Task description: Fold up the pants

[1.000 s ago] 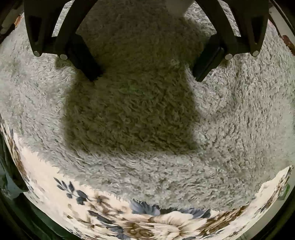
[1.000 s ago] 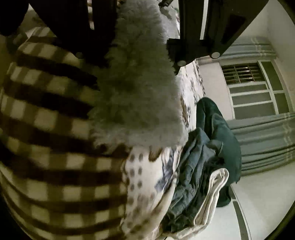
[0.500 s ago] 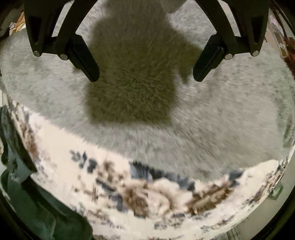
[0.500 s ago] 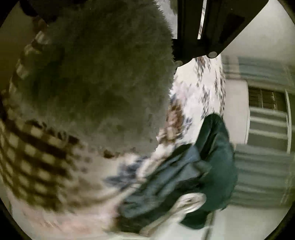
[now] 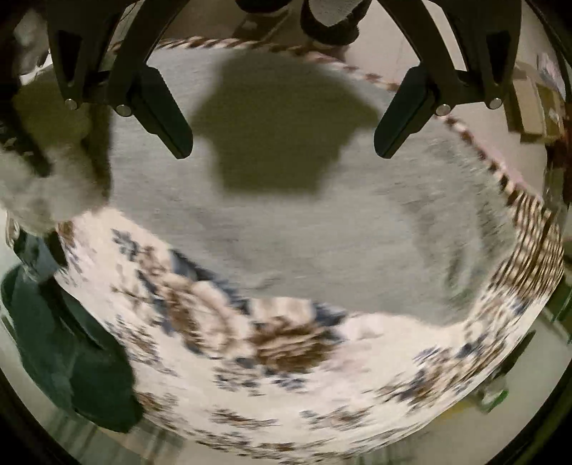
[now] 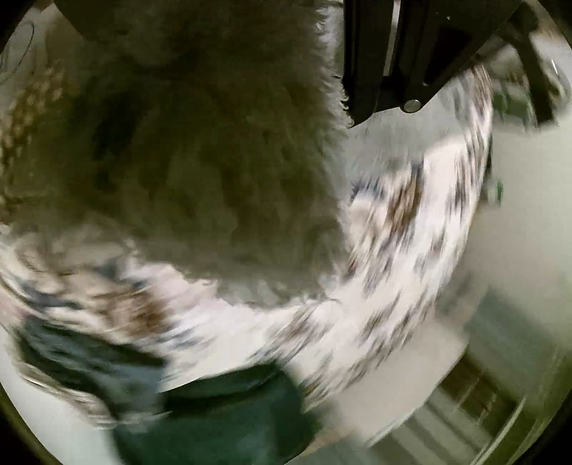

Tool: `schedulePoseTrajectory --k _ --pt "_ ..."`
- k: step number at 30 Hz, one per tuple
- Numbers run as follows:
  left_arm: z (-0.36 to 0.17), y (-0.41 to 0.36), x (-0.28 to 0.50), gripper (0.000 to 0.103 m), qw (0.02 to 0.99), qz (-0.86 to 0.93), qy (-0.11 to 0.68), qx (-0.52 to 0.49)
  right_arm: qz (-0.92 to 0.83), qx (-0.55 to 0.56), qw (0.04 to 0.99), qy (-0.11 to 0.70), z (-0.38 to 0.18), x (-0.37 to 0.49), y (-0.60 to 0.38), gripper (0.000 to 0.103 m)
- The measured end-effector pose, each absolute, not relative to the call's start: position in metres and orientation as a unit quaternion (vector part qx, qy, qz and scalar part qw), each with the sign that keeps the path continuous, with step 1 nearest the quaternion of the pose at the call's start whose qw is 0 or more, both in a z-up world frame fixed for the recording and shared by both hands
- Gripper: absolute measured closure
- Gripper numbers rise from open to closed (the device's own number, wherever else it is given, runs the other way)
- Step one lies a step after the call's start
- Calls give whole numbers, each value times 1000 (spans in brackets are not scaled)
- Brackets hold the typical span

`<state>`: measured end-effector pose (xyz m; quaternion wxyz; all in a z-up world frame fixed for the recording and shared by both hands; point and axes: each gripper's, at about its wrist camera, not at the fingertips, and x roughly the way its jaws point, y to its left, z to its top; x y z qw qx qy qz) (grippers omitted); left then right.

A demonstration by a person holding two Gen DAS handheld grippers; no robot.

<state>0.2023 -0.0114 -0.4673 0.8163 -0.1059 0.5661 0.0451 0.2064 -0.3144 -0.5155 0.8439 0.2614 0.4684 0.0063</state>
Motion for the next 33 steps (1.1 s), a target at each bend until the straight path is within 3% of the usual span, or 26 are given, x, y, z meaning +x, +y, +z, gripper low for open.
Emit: schedulePoseTrajectory --k 4,6,7,8,10,15,19,27,28,29,30,31,33 --pt "-482 40 192 0 805 83 579 -101 57 186 811 552 -565 218 -209 74" --pt "-486 62 188 0 798 104 583 -110 98 165 787 587 -586 214 -169 55" --pt "-486 74 186 0 795 115 583 -119 127 158 777 595 -590 212 -153 36" --pt "-485 81 185 0 794 121 583 -127 151 154 772 597 -592 205 -144 27" --pt "-481 93 183 0 793 134 577 -142 210 148 768 587 -582 201 -131 20" --pt "-456 75 200 0 807 98 564 -144 239 206 754 576 -551 194 -175 17" --pt "-450 29 227 0 812 36 566 -137 149 275 756 575 -540 185 -254 17" --pt "-530 -41 294 4 766 -35 633 -111 17 346 727 593 -586 207 -364 17" --pt "-539 -45 296 18 760 -44 640 -109 13 352 722 596 -594 211 -369 17" --pt "-545 -48 297 58 758 -52 641 -110 13 357 717 599 -601 213 -373 17" --pt "-547 -50 295 81 758 -68 639 -115 10 358 714 602 -608 217 -376 17" --pt "-544 -51 292 92 760 -70 637 -107 8 357 713 604 -614 225 -372 17" --pt "-524 -49 283 95 786 -76 606 -100 9 358 711 605 -619 223 -377 17"
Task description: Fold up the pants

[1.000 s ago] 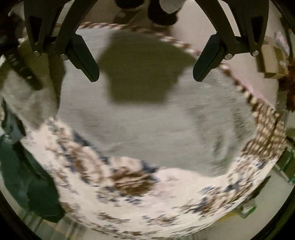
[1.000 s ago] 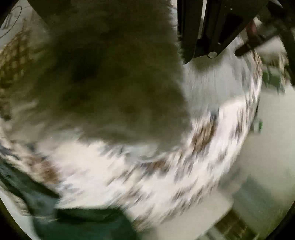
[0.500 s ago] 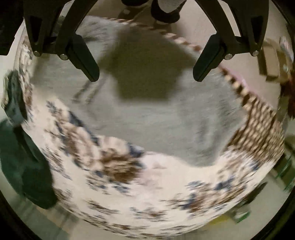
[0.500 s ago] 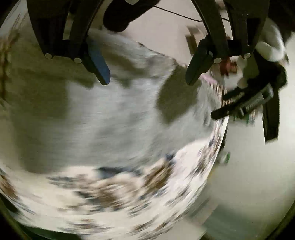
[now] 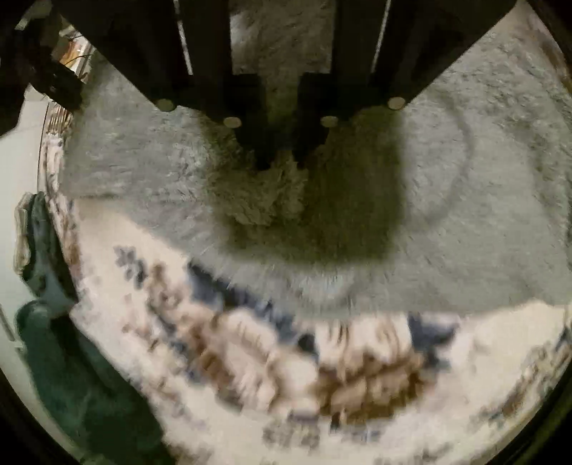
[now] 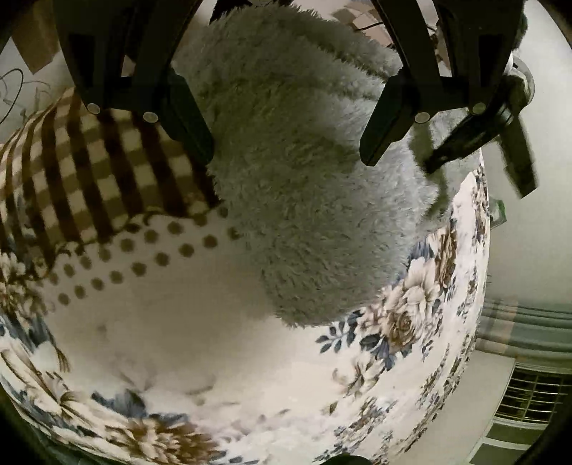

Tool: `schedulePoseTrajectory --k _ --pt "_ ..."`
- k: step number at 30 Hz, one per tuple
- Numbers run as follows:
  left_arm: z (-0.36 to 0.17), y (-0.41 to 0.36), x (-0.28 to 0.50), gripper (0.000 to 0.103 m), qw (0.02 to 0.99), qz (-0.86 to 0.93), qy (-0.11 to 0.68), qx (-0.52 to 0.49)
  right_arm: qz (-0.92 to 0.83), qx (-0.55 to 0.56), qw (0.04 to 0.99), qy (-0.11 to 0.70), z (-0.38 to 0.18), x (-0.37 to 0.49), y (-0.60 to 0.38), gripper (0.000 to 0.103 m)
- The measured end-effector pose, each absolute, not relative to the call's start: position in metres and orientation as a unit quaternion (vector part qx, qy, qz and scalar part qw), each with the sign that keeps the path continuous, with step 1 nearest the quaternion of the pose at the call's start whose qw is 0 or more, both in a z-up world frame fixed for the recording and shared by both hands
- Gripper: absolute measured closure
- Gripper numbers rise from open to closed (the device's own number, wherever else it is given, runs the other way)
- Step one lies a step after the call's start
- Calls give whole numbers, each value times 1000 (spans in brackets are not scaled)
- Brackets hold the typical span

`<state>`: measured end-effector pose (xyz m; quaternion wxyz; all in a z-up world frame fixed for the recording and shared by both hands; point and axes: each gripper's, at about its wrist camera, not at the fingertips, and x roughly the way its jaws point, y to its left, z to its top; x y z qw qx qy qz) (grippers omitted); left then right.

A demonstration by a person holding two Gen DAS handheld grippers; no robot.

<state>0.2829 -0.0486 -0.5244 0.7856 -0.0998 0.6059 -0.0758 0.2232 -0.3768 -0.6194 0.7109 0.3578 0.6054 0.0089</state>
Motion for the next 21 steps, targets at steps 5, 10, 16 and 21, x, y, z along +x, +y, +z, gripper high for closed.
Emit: schedulePoseTrajectory --k 5,10,16,21 --pt "-491 -19 276 95 815 -53 570 -90 15 363 710 604 -619 218 -375 17" --pt "-506 14 284 95 807 -16 581 -103 13 373 696 614 -621 203 -376 17" --pt "-514 22 276 92 788 -16 603 -126 17 288 664 690 -643 189 -353 17" --pt "-496 15 236 73 784 -26 602 -148 41 247 641 726 -646 171 -343 17"
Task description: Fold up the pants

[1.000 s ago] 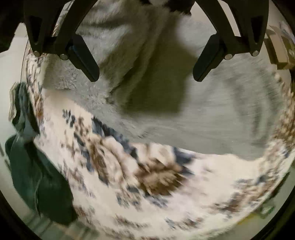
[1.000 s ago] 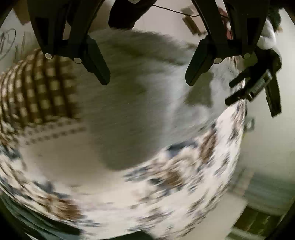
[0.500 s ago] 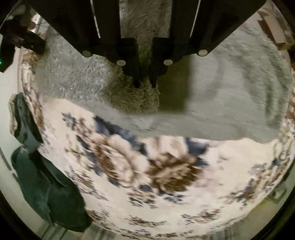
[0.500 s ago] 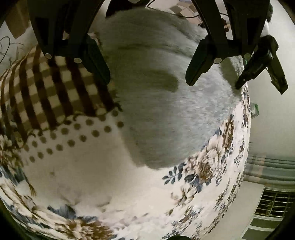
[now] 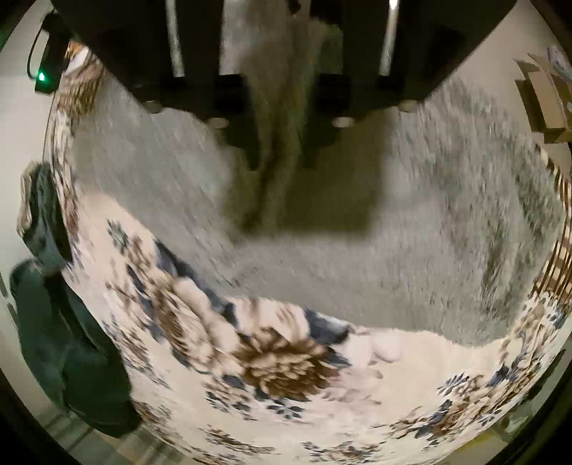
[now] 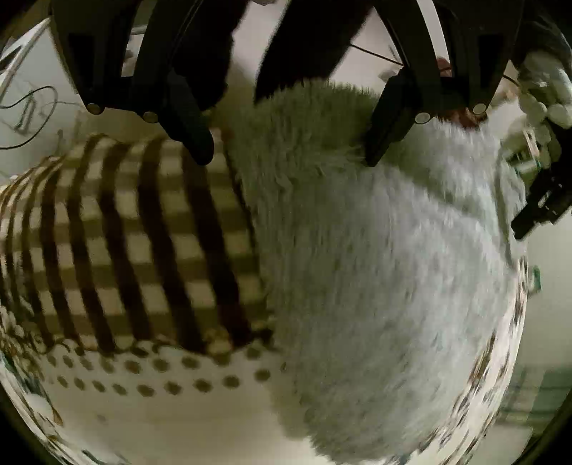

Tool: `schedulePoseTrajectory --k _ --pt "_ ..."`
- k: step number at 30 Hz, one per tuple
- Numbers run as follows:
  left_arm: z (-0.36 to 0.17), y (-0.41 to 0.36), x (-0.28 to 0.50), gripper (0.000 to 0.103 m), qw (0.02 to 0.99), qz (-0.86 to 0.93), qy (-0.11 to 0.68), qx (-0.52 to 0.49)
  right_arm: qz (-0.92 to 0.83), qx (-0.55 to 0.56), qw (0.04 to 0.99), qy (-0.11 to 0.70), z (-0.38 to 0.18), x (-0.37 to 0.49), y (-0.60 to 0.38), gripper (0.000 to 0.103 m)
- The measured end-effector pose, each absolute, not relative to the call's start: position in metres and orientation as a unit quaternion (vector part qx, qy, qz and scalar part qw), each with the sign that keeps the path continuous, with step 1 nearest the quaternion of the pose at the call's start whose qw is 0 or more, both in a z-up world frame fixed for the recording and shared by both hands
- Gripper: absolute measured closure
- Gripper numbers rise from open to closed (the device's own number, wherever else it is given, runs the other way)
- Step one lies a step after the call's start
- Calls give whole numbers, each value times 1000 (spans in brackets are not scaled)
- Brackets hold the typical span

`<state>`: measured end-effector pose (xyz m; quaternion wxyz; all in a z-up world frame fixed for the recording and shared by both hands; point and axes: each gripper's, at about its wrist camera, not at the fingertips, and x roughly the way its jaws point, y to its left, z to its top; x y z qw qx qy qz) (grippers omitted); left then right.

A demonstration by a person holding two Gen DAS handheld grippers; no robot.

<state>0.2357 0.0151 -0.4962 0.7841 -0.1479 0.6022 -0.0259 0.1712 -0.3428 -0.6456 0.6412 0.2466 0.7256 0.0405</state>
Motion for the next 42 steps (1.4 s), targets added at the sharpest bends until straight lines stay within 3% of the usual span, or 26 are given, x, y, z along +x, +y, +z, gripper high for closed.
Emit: schedulePoseTrajectory --k 2,3,9,16,19,27,28,29,30,31,36,42 --pt "-495 6 222 53 780 -34 607 -148 44 238 640 729 -639 168 -344 17" --pt "-497 -2 212 51 775 -41 612 -151 43 243 644 724 -635 168 -347 17" --pt "-535 -27 180 51 748 -34 654 -105 35 288 658 695 -623 176 -358 17" --pt "-561 3 152 42 728 -13 678 -101 42 193 619 760 -653 154 -334 17" --pt "-555 10 152 42 728 -15 676 -117 48 212 612 761 -650 142 -339 17" --pt "-552 6 168 44 726 -33 662 -182 63 403 621 669 -635 153 -373 18" --pt "-556 5 169 48 726 -32 661 -185 65 414 611 672 -643 155 -373 22" --pt "-559 5 170 65 730 -33 657 -188 67 414 604 678 -649 155 -370 31" --pt "-559 -2 166 74 732 -37 654 -187 69 397 596 695 -659 152 -362 34" --pt "-560 -2 166 77 736 -43 651 -181 69 377 596 706 -662 147 -359 36" --pt "-555 3 171 75 735 -60 656 -163 64 319 606 726 -655 141 -349 36" --pt "-530 17 169 70 739 -61 641 -199 74 260 687 674 -574 188 -330 35"
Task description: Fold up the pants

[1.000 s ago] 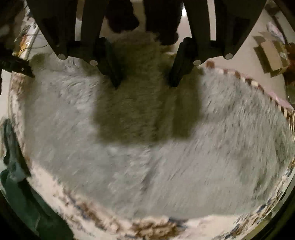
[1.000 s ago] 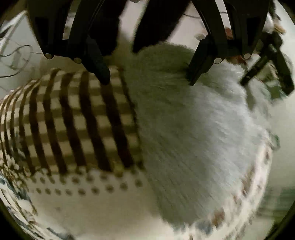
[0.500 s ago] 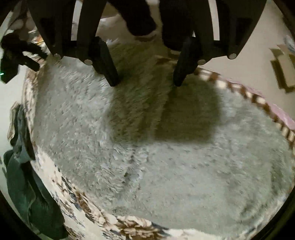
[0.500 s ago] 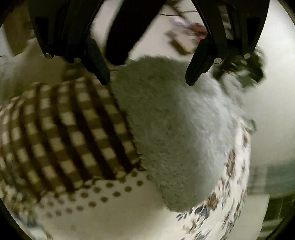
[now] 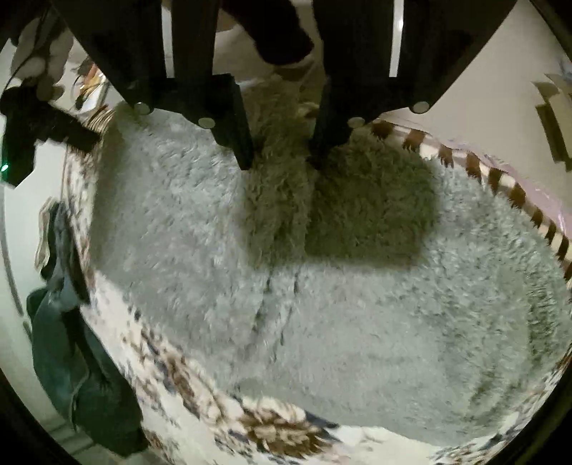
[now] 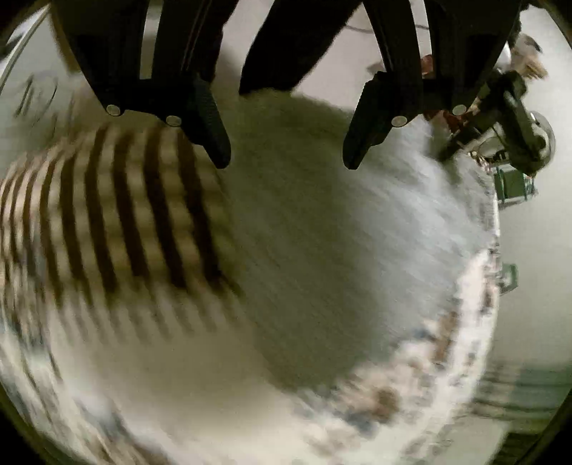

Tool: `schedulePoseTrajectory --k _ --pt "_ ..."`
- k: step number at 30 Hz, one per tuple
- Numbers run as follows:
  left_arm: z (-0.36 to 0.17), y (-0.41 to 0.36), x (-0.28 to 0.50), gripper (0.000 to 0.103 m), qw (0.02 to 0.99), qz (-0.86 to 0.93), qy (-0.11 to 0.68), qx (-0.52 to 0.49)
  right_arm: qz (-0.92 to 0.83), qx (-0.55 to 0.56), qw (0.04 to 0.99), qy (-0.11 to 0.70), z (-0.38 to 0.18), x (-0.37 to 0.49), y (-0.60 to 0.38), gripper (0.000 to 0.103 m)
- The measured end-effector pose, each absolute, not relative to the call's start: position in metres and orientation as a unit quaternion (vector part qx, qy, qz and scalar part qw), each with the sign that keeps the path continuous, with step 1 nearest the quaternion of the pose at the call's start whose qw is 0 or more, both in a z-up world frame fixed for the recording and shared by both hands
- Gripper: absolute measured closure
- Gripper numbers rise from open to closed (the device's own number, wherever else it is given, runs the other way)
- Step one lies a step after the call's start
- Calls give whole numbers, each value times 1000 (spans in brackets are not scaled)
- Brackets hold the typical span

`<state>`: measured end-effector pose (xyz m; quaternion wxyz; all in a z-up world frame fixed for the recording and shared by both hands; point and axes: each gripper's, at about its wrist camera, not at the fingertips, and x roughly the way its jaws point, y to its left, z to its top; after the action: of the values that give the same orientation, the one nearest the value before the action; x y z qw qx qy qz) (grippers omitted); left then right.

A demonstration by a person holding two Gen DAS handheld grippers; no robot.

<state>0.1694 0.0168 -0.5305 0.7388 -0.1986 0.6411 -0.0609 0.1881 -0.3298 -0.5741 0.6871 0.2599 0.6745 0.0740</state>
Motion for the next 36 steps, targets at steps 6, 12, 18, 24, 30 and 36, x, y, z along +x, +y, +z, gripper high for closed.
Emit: schedulePoseTrajectory --k 6,12,18,24,30,36 --pt "-551 25 164 69 720 -37 644 -257 241 18 719 652 -524 308 -192 32" --pt "-548 28 153 77 748 -41 610 -259 346 -189 649 651 -556 357 -53 32" --pt "-540 37 149 91 767 -49 588 -252 367 -224 600 675 -584 354 -26 86" --pt "-524 48 157 92 781 -51 564 -262 363 -178 643 651 -550 370 -45 91" --pt "-537 57 171 88 759 -44 584 -282 316 -176 632 685 -568 382 -39 77" --pt "-515 79 159 23 774 14 572 -269 266 -57 697 664 -530 376 -86 5"
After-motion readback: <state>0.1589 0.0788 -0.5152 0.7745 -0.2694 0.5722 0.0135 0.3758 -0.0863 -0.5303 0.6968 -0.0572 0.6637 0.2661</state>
